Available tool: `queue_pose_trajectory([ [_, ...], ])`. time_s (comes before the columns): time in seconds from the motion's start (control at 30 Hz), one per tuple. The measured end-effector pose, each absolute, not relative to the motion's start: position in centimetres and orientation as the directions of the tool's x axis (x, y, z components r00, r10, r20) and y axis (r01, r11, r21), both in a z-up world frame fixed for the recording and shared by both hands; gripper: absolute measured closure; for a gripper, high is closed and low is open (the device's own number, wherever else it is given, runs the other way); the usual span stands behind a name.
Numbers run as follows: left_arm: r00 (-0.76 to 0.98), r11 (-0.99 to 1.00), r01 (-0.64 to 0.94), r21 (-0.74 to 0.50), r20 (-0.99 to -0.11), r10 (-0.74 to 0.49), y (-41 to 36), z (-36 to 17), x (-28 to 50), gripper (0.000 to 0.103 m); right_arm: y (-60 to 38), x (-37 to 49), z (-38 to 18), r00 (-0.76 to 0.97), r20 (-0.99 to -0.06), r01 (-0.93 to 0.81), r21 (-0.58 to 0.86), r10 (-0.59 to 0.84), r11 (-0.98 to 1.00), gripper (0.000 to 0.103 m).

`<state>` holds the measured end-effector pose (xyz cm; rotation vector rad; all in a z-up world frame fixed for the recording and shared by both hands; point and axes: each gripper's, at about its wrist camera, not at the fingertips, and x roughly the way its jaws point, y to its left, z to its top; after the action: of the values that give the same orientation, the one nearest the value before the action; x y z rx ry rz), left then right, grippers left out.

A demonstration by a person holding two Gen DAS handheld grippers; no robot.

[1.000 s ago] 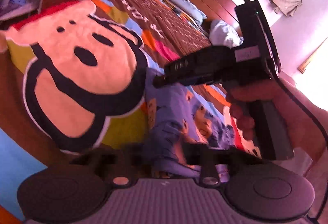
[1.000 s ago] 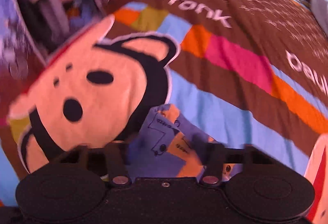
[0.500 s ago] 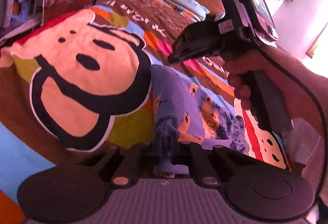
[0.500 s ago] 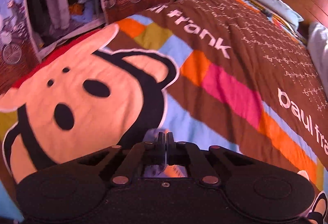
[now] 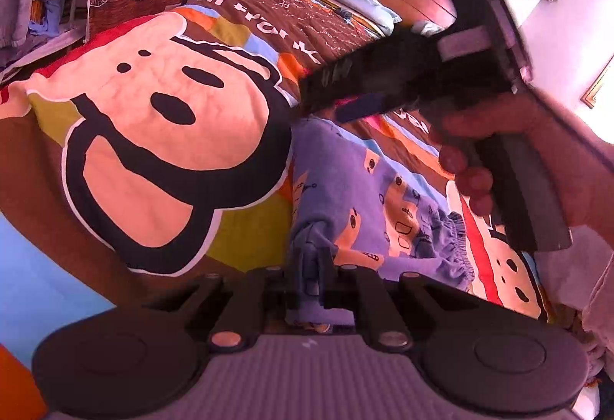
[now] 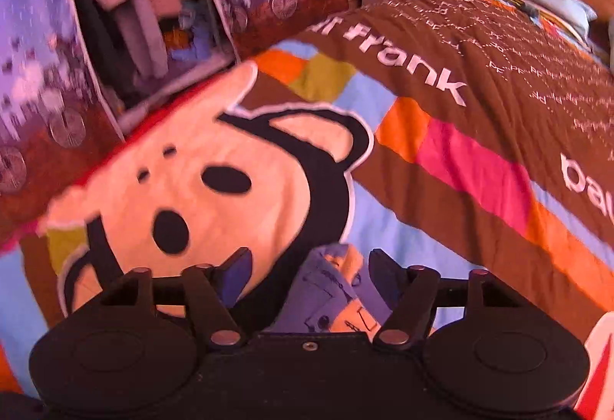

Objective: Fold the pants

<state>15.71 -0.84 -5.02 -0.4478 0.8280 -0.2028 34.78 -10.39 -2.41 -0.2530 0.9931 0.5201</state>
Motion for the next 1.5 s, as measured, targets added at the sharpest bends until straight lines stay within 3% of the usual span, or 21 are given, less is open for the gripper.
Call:
queue_pose_trajectory([
  [0.03,0.663,0.887,0.000,-0.462,-0.664,-0.345,-0.8,-5.0,15.7,0.095,-10.0,34.7,-3.0,0.424,-0.863,-0.535,0.006,0.275,0.845,0.070],
  [0.07,0.663,0.886,-0.002,-0.465,-0.664,-0.347,-0.7,-5.0,15.7,0.095,-9.5,34.6,-3.6,0.406,-0.881,-0.543,-0.019,0.243,0.840,0.082],
  [0.13,0.664,0.884,-0.006,-0.467,-0.663,-0.346,-0.7,-5.0,15.7,0.096,-9.0,33.9,-4.5,0.406,-0.893,-0.558,-0.072,0.196,0.826,0.092],
  [0.37,0.703,0.902,0.010,-0.431,-0.639,-0.313,-1.4,-4.1,14.2,0.100,-9.1,34.1,-3.6,0.448,-0.873,-0.536,-0.090,0.193,0.840,0.095],
  [0.67,0.677,0.901,0.008,-0.435,-0.660,-0.325,-1.6,-4.4,14.2,0.100,-8.8,34.3,-4.0,0.497,-0.849,-0.506,-0.118,0.178,0.854,0.095],
  [0.8,0.669,0.925,0.021,-0.379,-0.683,-0.294,-3.1,-4.5,13.7,0.100,-8.7,34.6,-4.8,0.494,-0.851,-0.497,-0.111,0.176,0.860,0.095],
  [0.87,0.672,0.935,0.007,-0.355,-0.691,-0.268,-3.3,-4.3,13.4,0.098,-8.8,34.5,-5.0,0.507,-0.842,-0.496,-0.110,0.184,0.861,0.091],
  [0.93,0.687,0.942,-0.023,-0.335,-0.690,-0.228,-3.1,-4.1,13.0,0.093,-9.7,34.3,-4.3,0.528,-0.821,-0.476,-0.076,0.216,0.876,0.067],
  [0.97,0.705,0.944,-0.036,-0.328,-0.678,-0.209,-2.9,-3.8,12.8,0.090,-10.5,34.1,-3.5,0.544,-0.808,-0.453,-0.057,0.226,0.890,0.059],
  [1.03,0.751,0.949,-0.054,-0.310,-0.639,-0.165,-2.4,-3.2,12.4,0.090,-12.8,33.2,-1.4,0.594,-0.768,-0.404,-0.028,0.239,0.914,0.031],
  [1.13,0.826,0.955,0.002,-0.296,-0.538,-0.168,-1.8,-2.3,12.6,0.076,-17.1,30.2,0.9,0.676,-0.700,-0.344,-0.023,0.230,0.939,0.018],
  [1.2,0.825,0.921,0.079,-0.381,-0.494,-0.276,-1.1,-2.4,13.8,0.055,-20.2,28.0,1.0,0.702,-0.687,-0.277,-0.019,0.189,0.961,0.016],
  [1.23,0.809,0.896,0.100,-0.433,-0.489,-0.326,-0.8,-2.7,14.6,0.055,-21.6,27.0,0.5,0.704,-0.692,-0.240,-0.019,0.161,0.970,0.016],
  [1.33,0.733,0.879,0.129,-0.459,-0.553,-0.396,-1.6,-3.9,17.3,0.050,-24.7,24.1,-2.1,0.692,-0.712,-0.180,-0.007,0.121,0.984,0.012],
  [1.43,0.651,0.943,0.044,-0.328,-0.707,-0.277,-2.5,-6.0,18.6,0.044,-26.8,22.2,-5.7,0.628,-0.774,-0.128,0.002,0.083,0.992,0.009],
  [1.5,0.620,0.934,0.050,-0.354,-0.722,-0.307,-2.1,-6.3,19.1,0.037,-27.8,21.2,-7.9,0.600,-0.799,-0.104,-0.025,0.043,0.994,0.001],
])
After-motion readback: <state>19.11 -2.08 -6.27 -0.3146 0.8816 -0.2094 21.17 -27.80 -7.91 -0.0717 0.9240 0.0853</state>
